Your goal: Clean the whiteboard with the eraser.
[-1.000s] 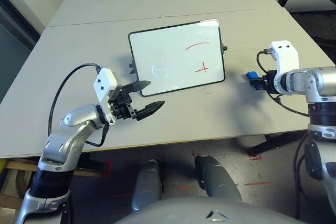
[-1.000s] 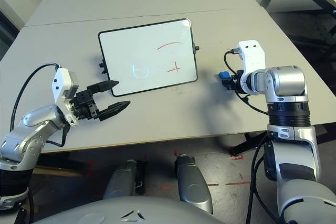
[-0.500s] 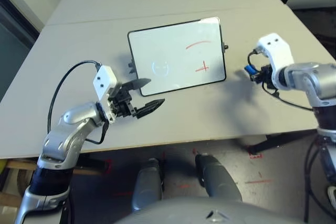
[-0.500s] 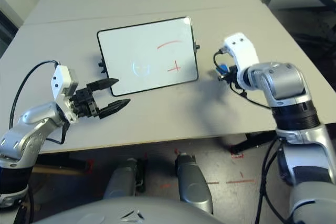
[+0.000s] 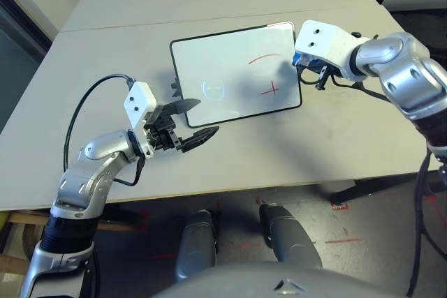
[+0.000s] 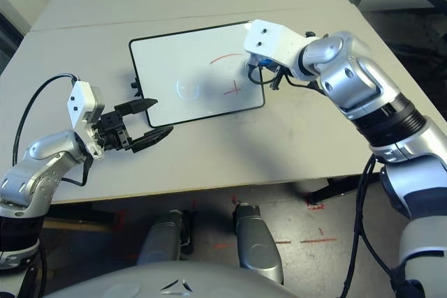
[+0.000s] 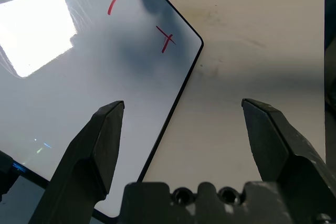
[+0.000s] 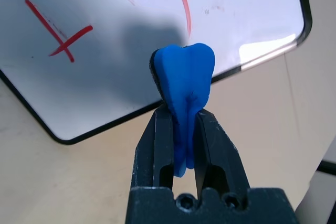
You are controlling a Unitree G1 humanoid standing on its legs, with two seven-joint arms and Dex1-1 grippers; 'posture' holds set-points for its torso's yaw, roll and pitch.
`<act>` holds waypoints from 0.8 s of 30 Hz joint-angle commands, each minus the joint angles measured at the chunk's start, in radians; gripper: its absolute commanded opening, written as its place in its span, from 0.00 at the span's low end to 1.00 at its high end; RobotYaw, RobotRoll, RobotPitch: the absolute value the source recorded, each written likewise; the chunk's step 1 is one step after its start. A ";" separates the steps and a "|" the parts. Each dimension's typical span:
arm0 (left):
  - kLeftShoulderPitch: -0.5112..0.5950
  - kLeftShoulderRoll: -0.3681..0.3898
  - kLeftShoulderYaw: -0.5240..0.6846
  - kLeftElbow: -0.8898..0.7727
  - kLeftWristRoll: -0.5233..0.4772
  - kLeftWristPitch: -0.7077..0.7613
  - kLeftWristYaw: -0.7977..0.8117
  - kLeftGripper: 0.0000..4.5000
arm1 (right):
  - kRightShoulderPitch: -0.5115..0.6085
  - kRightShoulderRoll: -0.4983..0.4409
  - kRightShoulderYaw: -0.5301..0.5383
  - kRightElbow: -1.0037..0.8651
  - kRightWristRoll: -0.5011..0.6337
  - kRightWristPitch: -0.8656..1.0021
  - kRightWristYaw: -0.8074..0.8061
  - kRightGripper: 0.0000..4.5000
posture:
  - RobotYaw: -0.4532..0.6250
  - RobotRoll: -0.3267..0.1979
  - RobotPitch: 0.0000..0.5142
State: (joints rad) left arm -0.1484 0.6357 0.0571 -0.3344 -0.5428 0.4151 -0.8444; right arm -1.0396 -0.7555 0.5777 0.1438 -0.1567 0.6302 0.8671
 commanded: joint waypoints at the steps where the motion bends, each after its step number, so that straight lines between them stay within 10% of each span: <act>1: 0.007 0.000 -0.004 0.016 0.023 -0.017 -0.005 1.00 | -0.047 0.022 0.016 0.077 -0.074 -0.100 0.036 0.07 | 0.31 0.62 0.23; 24: 0.060 0.012 0.058 0.010 0.055 -0.045 0.025 1.00 | -0.077 0.195 0.016 0.331 -0.452 -0.443 -0.072 0.07 | 0.37 0.62 0.23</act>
State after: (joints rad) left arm -0.0993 0.6411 0.1087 -0.3289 -0.5002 0.3768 -0.8194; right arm -1.1333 -0.5731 0.5859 0.4803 -0.5903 0.2022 0.8013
